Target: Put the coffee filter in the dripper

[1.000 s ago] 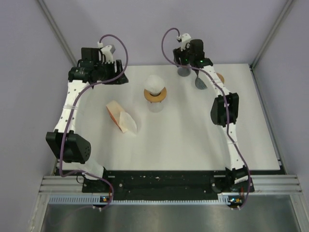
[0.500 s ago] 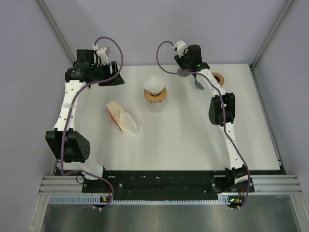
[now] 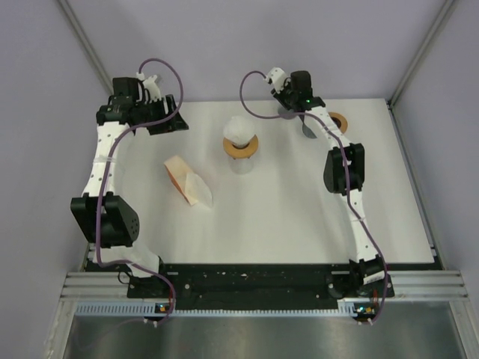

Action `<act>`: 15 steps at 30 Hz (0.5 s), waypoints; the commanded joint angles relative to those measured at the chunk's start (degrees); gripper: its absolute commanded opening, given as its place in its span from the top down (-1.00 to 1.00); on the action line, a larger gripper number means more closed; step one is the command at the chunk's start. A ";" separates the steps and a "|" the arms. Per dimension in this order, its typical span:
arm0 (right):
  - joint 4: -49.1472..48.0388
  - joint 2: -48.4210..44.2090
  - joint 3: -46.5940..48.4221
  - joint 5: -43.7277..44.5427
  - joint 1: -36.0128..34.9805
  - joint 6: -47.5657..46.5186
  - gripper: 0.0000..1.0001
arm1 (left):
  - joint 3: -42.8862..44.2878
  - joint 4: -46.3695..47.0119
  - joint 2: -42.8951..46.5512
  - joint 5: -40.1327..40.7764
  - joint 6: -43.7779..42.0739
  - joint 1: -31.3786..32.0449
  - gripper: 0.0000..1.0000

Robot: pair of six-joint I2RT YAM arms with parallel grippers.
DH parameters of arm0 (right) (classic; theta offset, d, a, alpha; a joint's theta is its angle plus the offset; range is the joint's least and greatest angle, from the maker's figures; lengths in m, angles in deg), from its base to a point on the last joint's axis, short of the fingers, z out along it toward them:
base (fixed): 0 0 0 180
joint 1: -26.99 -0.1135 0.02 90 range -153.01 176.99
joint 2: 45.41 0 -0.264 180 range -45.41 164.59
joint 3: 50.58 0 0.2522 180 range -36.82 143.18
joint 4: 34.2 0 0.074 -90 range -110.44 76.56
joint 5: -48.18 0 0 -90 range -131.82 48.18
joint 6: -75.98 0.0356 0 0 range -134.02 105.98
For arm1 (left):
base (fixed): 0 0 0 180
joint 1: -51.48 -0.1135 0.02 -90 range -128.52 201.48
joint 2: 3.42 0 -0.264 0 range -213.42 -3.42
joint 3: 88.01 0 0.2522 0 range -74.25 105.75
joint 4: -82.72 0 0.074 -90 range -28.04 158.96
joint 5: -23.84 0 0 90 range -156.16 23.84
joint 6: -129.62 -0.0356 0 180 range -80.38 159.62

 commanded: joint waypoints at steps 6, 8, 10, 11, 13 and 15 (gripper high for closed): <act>7.84 -0.86 -2.48 -1.91 -0.67 -1.67 0.71 | 1.77 0.87 -0.45 -2.54 0.62 -0.68 -0.34; 7.93 -1.66 -3.01 -2.17 -0.85 -1.84 0.76 | 1.77 0.96 -0.54 -2.89 0.71 -0.77 -0.34; 7.93 -2.53 -2.93 -2.08 -1.20 -1.84 0.93 | 1.77 0.78 -0.63 -2.89 0.71 -0.69 -0.34; 7.93 -3.06 -2.93 -2.08 -1.37 -1.67 1.00 | 1.77 0.70 -0.63 -2.98 0.71 -0.77 -0.34; 7.84 -4.47 -3.01 -2.26 -1.55 -1.05 1.00 | 1.77 0.43 -0.63 -3.24 0.62 -0.86 -0.34; 7.84 -6.13 -3.01 -2.00 -1.99 0.26 1.00 | 1.69 0.34 -0.28 -3.41 0.54 -1.04 -0.34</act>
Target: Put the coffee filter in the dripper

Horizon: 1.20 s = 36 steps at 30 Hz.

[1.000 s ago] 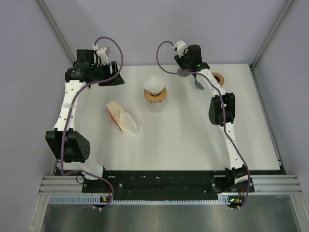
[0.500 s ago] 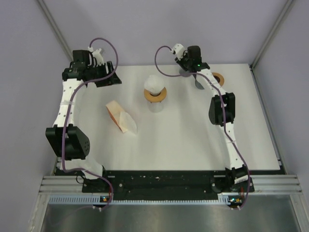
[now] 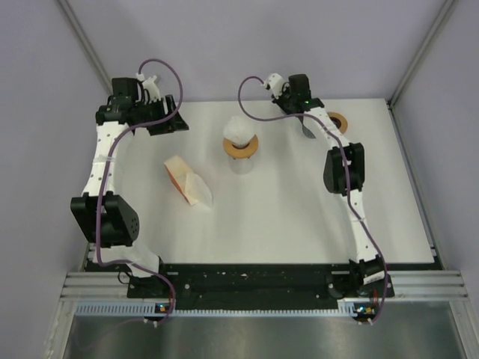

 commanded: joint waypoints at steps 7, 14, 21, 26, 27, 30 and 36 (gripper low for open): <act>3.25 -17.64 -3.43 4.09 -3.42 9.68 1.00 | 1.25 -0.14 1.70 -1.49 -1.29 -0.82 -0.34; 11.05 -29.77 -9.41 14.90 -6.40 19.59 1.00 | 0.10 -2.16 4.33 -1.75 -3.39 -1.08 -0.34; 12.13 -50.06 -33.46 15.87 -11.93 35.33 1.00 | -4.19 -4.36 9.69 -0.71 -7.09 -1.35 -0.35; 10.81 -61.06 -49.21 24.84 -19.93 41.40 1.00 | -8.06 -5.41 14.26 3.25 -11.22 -1.78 -0.38; 10.81 -62.82 -51.67 25.28 -21.34 42.80 1.00 | -8.94 -5.59 15.22 4.12 -11.31 -1.96 -0.40; 10.37 -67.57 -58.09 28.26 -26.34 46.85 1.00 | -12.63 -5.24 18.65 6.32 -11.92 -2.31 -0.45; 8.62 -69.78 -67.76 34.87 -36.71 53.35 1.00 | -21.24 -2.43 26.30 11.86 -13.59 -2.67 -0.54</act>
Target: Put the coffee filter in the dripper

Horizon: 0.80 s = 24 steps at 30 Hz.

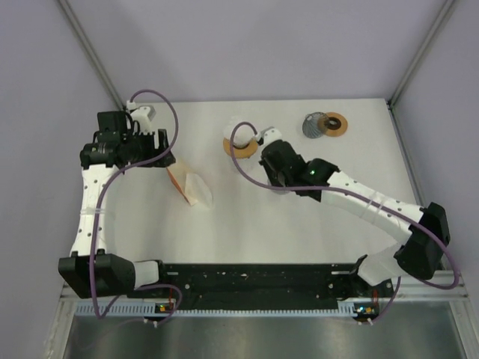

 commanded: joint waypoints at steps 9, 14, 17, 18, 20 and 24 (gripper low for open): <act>-8.83 4.17 -6.88 7.55 -10.57 13.40 1.00 | -8.03 3.59 9.43 5.16 -2.84 -2.08 -0.61; -9.45 7.17 -6.19 6.32 -10.49 13.58 1.00 | -8.82 3.50 9.44 3.67 -3.11 -2.35 -0.60; -8.57 8.92 -5.65 4.92 -9.79 14.45 1.00 | -9.17 3.76 9.26 3.58 -3.11 -2.52 -0.61; -8.57 9.54 -5.74 4.57 -9.52 14.72 1.00 | -9.09 3.77 9.26 3.67 -3.11 -2.70 -0.61; -8.48 10.33 -5.66 3.86 -9.08 15.07 1.00 | -9.00 3.68 9.26 3.67 -3.11 -2.87 -0.61; -9.09 12.09 -5.22 -0.16 -6.98 14.80 1.00 | -8.56 3.06 9.09 3.49 -3.28 -3.31 -0.61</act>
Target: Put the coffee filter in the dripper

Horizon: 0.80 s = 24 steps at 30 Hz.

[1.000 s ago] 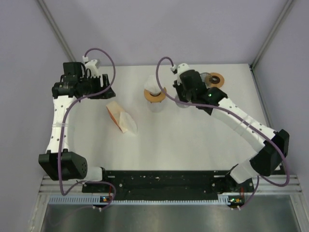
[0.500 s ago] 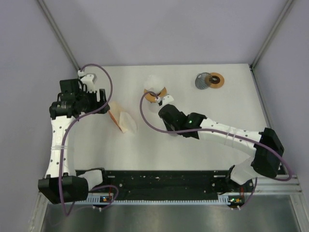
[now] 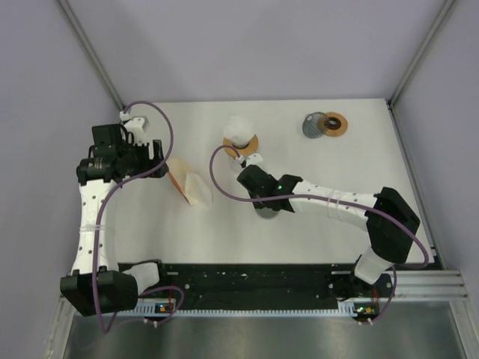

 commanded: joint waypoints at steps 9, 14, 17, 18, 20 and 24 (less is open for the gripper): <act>-4.02 2.86 3.40 -10.55 4.74 -1.51 0.43 | 0.82 2.08 -0.67 -0.68 -1.36 -1.83 -0.61; -1.64 1.02 8.67 -20.11 4.82 -5.98 -0.28 | 1.52 1.38 -2.69 -1.82 -1.89 -2.71 -0.61; -0.59 -2.32 12.88 -23.91 4.82 -9.58 -0.49 | 2.66 0.32 -4.18 -2.44 -2.59 -3.24 -0.61; 0.03 -3.72 14.29 -23.92 5.00 -10.90 -0.53 | 3.10 0.15 -4.45 -2.44 -2.59 -3.68 -0.61; 0.82 -6.80 16.31 -24.27 6.40 -12.93 -0.60 | 3.63 -0.29 -4.71 -2.09 -3.03 -4.29 -0.61; 1.18 -12.69 17.73 -29.45 14.64 -14.69 -0.61 | 5.47 -0.99 -5.59 -0.51 -4.52 -4.82 -0.61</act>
